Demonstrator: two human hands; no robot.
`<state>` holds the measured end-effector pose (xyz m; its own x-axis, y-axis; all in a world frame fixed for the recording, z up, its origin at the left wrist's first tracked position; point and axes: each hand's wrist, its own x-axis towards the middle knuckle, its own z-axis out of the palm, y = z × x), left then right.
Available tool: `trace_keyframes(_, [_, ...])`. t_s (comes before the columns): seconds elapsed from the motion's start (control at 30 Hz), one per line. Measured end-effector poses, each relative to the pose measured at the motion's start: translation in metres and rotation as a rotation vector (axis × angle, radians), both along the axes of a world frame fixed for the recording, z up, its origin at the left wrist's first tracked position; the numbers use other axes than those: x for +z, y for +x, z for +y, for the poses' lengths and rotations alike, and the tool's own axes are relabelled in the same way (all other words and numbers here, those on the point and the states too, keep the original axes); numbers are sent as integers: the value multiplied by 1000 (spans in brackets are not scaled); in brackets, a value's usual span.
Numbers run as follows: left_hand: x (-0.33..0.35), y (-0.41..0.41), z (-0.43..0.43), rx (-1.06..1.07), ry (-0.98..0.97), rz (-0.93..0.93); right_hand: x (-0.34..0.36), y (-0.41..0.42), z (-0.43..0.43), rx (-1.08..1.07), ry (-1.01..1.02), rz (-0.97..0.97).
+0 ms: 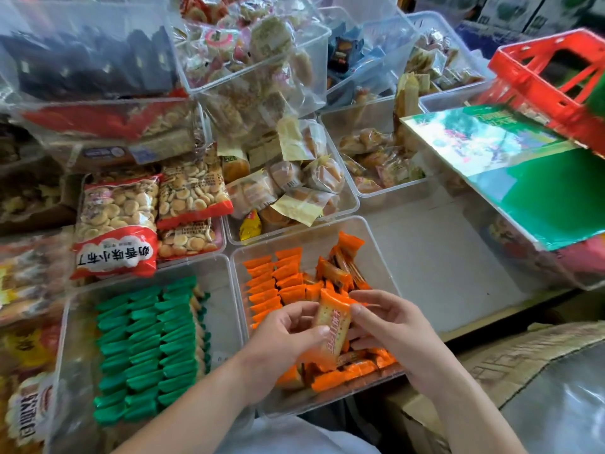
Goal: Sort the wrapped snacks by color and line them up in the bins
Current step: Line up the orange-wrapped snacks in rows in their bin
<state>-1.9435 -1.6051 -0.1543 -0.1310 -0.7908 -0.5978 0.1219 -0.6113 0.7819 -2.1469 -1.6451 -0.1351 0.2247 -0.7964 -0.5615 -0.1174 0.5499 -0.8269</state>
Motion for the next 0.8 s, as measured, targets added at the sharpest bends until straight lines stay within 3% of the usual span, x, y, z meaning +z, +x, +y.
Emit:
trace_keyframes(0.13, [-3, -8, 4, -32, -58, -51, -3, -2, 4, -35, -35, 61])
trace_keyframes(0.27, [-20, -14, 10, -50, -53, -466, -13, -9, 6, -165, -96, 213])
trace_keyframes(0.37, [-32, -17, -2, -104, -108, -578, -19, -16, 5, -246, -130, 266])
trace_keyframes(0.47, [-53, -19, -34, -283, -224, -758, -20, -22, 3, -293, -141, 260])
trace_keyframes(0.57, [-67, -25, -59, -493, -187, -927, -18, -26, 1, -310, -107, 231])
trace_keyframes(0.8, [-80, -29, -68, -560, -273, -1034, -19, -33, 8, -337, -80, 223])
